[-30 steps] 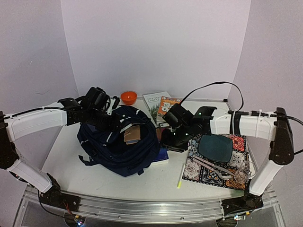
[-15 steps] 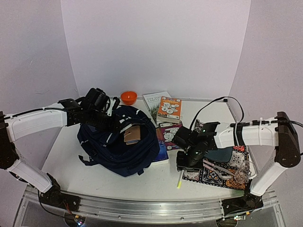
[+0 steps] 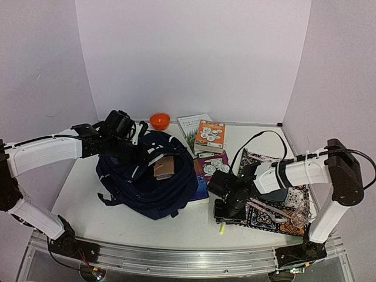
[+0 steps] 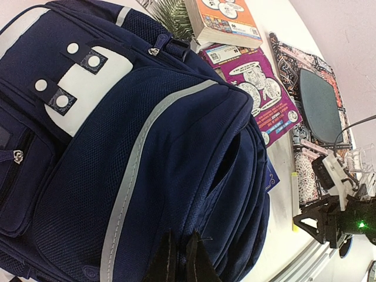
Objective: Pack the student bag
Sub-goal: Pick up the pen from the second largest pocket of the bag.
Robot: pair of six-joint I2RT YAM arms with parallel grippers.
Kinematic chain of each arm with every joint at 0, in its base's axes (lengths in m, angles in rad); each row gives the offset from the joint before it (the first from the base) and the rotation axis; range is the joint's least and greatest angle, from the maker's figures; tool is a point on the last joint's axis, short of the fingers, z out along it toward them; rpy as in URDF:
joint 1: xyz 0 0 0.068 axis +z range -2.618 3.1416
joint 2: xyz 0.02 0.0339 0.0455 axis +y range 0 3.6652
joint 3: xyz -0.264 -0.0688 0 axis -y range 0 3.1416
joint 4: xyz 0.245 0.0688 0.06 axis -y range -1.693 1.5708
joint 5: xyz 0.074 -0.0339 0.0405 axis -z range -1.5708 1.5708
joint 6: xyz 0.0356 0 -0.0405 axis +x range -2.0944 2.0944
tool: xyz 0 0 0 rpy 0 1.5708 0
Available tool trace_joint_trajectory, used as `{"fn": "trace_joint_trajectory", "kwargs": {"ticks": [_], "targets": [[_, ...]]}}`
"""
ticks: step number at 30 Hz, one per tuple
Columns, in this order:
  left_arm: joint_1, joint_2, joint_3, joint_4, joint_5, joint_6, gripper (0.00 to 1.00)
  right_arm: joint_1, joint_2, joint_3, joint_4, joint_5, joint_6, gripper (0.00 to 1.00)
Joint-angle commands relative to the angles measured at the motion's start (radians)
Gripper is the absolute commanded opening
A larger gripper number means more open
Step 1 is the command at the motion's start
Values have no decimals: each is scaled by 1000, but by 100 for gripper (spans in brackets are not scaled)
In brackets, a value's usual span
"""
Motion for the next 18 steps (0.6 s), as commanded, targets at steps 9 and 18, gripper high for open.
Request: {"fn": "trace_joint_trajectory", "kwargs": {"ticks": [9,18], "targets": [[11,-56,0,72,4,14,0,11,99,11,-10,49,19,33],[12,-61,0,69,8,14,0,9,158,49,-12,123,21,21]]}}
